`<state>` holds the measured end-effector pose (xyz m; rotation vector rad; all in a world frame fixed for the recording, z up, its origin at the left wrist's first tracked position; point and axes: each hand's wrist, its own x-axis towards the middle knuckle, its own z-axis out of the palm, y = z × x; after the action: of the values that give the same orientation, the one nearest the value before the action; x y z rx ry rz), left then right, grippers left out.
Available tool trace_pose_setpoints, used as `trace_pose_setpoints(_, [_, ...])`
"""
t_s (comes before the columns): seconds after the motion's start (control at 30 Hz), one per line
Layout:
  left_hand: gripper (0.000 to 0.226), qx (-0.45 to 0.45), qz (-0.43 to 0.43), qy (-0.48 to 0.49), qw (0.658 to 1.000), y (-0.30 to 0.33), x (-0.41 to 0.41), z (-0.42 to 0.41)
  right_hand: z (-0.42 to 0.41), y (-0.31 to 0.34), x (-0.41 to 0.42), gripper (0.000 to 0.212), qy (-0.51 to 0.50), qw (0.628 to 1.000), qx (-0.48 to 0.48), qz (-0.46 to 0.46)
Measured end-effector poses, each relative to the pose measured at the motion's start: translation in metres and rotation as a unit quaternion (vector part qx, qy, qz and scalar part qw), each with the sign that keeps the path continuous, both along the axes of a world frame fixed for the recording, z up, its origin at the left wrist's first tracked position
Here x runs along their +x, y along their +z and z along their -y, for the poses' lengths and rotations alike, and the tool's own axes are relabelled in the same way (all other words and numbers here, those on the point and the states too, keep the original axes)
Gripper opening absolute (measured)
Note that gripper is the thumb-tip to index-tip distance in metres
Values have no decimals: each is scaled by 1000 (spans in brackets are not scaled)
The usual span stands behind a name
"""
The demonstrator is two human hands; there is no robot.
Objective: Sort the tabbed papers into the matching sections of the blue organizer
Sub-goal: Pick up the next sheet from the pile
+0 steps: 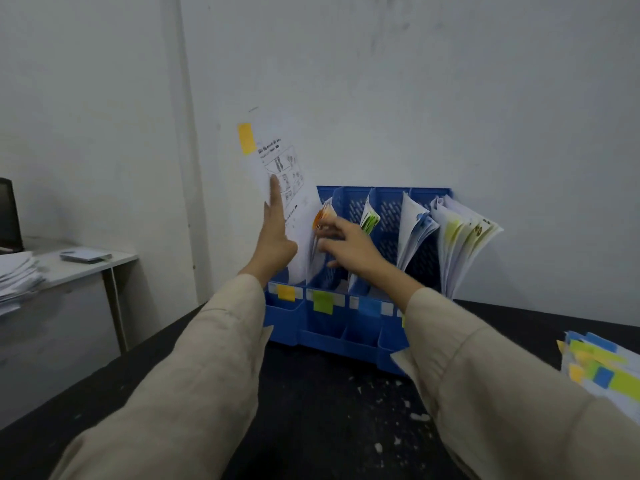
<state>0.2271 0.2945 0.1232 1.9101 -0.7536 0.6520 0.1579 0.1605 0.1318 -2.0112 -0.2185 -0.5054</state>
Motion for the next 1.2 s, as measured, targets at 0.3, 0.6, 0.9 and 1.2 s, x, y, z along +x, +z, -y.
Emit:
trace_pose_setpoints(0.3, [101,199,41,-19,979,-30,8,12,-12,65,8,75,-80,988,-106,75])
trace_pose_setpoints(0.6, [88,76,97,17,992,-76,4,17,-1,55,28,13,-179,972,-132,73])
trace_pose_setpoints(0.9, [30,57,58,182,980,-66,33,-2,2,63,28,9,-173,971,-106,123])
trace_pose_setpoints(1.2, [19,79,35,133,987,-70,30,2,2,58,32,41,-191,968,-111,118])
